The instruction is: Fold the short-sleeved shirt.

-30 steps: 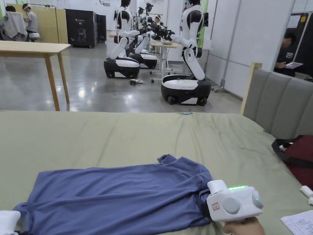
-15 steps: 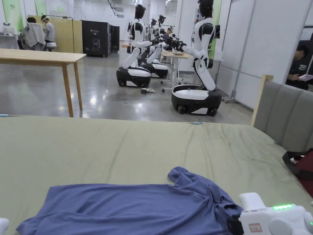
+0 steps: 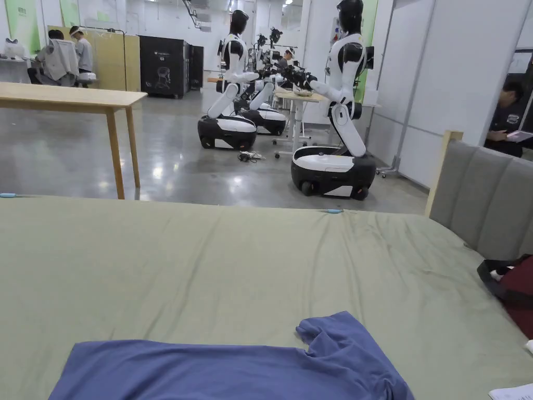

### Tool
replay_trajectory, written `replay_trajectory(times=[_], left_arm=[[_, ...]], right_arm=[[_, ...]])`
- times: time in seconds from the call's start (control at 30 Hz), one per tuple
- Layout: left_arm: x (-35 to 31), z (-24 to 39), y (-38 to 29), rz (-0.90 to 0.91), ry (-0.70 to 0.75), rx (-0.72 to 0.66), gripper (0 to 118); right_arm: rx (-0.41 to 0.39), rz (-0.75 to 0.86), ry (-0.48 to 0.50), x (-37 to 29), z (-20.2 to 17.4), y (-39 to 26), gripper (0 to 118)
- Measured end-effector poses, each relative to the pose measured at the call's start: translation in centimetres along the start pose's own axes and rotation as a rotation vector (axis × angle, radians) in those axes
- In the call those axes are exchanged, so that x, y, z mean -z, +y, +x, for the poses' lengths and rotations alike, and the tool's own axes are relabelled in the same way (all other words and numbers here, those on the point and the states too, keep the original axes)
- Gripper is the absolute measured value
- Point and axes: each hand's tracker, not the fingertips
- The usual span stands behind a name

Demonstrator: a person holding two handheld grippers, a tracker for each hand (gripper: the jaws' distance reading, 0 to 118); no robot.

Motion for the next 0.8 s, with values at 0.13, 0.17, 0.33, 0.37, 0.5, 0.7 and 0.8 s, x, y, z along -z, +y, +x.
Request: replay_trajectory(times=[0.13,0.17,0.33,0.37,0.5,0.7,0.8], left_arm=[[-0.4,-0.2,0.1,0.015,-0.006,-0.018,20],[-0.8,-0.2,0.1,0.029,0.015,-0.023,28],[-4.7,-0.1,1.0,0.136,0.009,-0.085,117],[-5.4,-0.3,1.0,0.142,0.014,-0.091,117],[-8.7,0.8,1.0,0.244,0.037,-0.110,110],[-10.5,2.3,1.1,0.277,0.043,-0.091,0],[-10.2,3.7,2.3,0.284,0.041,-0.066,0]], right_arm=[[-0.018,0.009,0.005,-0.5,0.1,0.1,39],[-0.031,0.026,-0.027,-0.9,0.3,-0.1,50],[0.049,0.235,-0.013,-7.3,0.3,-1.3,117],[0.064,0.267,-0.001,-8.7,0.1,-1.7,117],[0.070,0.487,0.029,-13.8,-1.6,-3.9,104],[0.018,0.462,-0.047,-14.4,-3.1,-4.5,0],[0.037,0.465,-0.024,-14.2,-2.6,-4.5,0]])
